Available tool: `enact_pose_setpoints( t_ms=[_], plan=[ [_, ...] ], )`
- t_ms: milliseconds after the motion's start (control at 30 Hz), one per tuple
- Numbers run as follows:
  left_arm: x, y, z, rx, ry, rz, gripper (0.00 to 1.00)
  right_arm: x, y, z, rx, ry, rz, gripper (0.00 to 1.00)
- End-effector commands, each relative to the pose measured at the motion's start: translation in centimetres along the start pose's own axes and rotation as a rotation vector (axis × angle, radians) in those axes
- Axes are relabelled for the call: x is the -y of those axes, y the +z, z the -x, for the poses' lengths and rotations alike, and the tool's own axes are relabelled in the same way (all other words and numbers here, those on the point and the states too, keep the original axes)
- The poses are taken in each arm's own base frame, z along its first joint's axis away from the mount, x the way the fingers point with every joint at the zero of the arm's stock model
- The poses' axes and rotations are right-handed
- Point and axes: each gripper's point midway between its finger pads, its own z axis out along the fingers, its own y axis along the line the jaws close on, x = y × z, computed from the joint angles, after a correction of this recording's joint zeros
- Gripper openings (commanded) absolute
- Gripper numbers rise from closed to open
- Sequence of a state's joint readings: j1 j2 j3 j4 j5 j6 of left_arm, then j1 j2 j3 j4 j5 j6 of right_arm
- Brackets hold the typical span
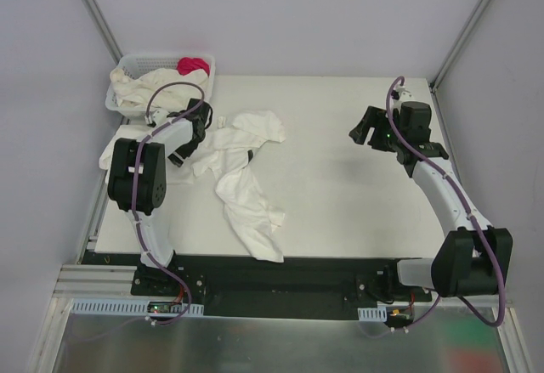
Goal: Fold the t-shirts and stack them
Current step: Flatten out the tshirt
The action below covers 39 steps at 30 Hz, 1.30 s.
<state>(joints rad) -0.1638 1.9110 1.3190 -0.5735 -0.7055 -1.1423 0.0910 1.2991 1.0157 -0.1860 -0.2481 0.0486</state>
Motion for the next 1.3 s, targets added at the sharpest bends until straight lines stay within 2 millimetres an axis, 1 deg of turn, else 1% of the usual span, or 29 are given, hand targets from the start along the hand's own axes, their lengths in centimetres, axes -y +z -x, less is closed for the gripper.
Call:
enact_pose_setpoints(
  t_ms=[0,33,67,133,267,300,333,400,467,500,567,600,667,700,767,800,867,900,933,967,1000,1033,1067,1100,1167,1200,1233,1267],
  plan=[
    [-0.4,-0.3,0.4,-0.014,-0.042,-0.009,0.62,-0.3,0.1,0.7,0.026,0.005,0.02,0.79],
    [-0.3,-0.4,0.3,-0.019,-0.039,-0.013,0.53,-0.3,0.1,0.8,0.028,0.007,0.021,0.79],
    [-0.2,-0.3,0.2,-0.025,-0.037,-0.015,0.35,-0.3,0.2,0.8,0.024,0.008,0.024,0.79],
    [0.2,-0.3,0.1,-0.036,-0.03,-0.023,0.25,-0.4,0.3,0.7,0.021,0.013,0.028,0.79],
    [0.6,-0.3,-0.3,-0.057,-0.016,-0.034,0.2,-0.4,0.6,0.7,0.014,0.017,0.034,0.78],
    [0.6,-0.4,-0.2,-0.058,-0.014,-0.036,0.15,-0.4,0.7,0.7,0.013,0.019,0.033,0.78],
    [0.6,-0.4,-0.3,-0.059,-0.011,-0.035,0.14,-0.4,0.7,0.6,0.012,0.022,0.035,0.77],
    [0.7,-0.5,-0.3,-0.062,-0.007,-0.042,0.01,-0.7,0.7,0.6,0.01,0.026,0.043,0.76],
    [1.1,-0.8,0.0,-0.059,-0.005,-0.054,0.0,-1.4,0.7,0.5,0.002,0.031,0.07,0.75],
    [1.2,-1.0,0.0,-0.057,0.007,-0.061,0.0,-2.3,0.8,0.1,-0.01,0.024,0.09,0.75],
    [1.4,-1.4,0.6,-0.04,0.007,-0.07,0.0,-3.3,0.8,-0.6,-0.03,0.022,0.106,0.74],
    [1.4,-1.6,0.9,-0.033,0.005,-0.075,0.0,-4.7,0.8,-1.7,-0.064,0.005,0.132,0.75],
    [1.1,-1.8,1.2,-0.022,0.004,-0.074,0.0,-5.7,0.6,-3.1,-0.103,-0.01,0.148,0.77],
    [1.0,-2.1,1.5,-0.017,0.001,-0.079,0.0,-6.5,0.2,-4.5,-0.133,-0.02,0.16,0.78],
    [0.8,-2.2,1.7,-0.006,0.002,-0.077,0.0,-6.8,-0.2,-6.1,-0.156,-0.006,0.164,0.79],
    [0.6,-2.4,1.8,-0.003,0.0,-0.078,0.0,-7.3,-0.7,-8.0,-0.188,-0.011,0.187,0.79],
    [0.4,-2.4,1.9,0.003,0.0,-0.075,0.0,-7.9,-1.3,-9.8,-0.217,0.005,0.206,0.79],
    [0.4,-2.5,2.0,0.005,-0.005,-0.078,0.0,-8.8,-2.0,-10.9,-0.232,-0.002,0.239,0.79],
    [0.4,-2.5,1.8,0.001,-0.003,-0.078,0.0,-8.6,-2.2,-12.8,-0.269,0.011,0.235,0.79],
    [0.4,-2.5,1.7,-0.003,-0.004,-0.08,0.0,-8.8,-2.5,-13.7,-0.282,0.012,0.249,0.79],
    [0.4,-2.5,1.7,-0.006,-0.007,-0.082,0.0,-9.5,-3.0,-14.6,-0.296,0.014,0.266,0.79],
    [0.4,-2.5,1.5,-0.012,-0.005,-0.081,0.0,-9.4,-3.4,-15.7,-0.31,0.018,0.264,0.79],
    [0.4,-2.5,1.4,-0.011,-0.007,-0.081,0.0,-9.6,-3.6,-16.2,-0.315,0.022,0.269,0.79],
    [0.3,-2.5,1.3,-0.012,-0.008,-0.081,0.0,-10.6,-4.0,-16.9,-0.327,0.024,0.295,0.79],
    [0.4,-2.6,1.3,-0.011,-0.008,-0.083,0.0,-11.4,-4.4,-18.7,-0.362,0.019,0.315,0.79],
    [0.4,-2.5,1.3,-0.009,-0.008,-0.081,0.0,-12.4,-4.8,-20.1,-0.394,-0.007,0.343,0.79],
    [0.4,-2.6,1.4,-0.006,-0.009,-0.083,0.0,-12.9,-5.0,-21.1,-0.424,0.001,0.348,0.79],
    [0.3,-2.6,1.5,-0.005,-0.006,-0.082,0.0,-13.7,-5.2,-23.0,-0.472,-0.025,0.368,0.79]
  ],
)
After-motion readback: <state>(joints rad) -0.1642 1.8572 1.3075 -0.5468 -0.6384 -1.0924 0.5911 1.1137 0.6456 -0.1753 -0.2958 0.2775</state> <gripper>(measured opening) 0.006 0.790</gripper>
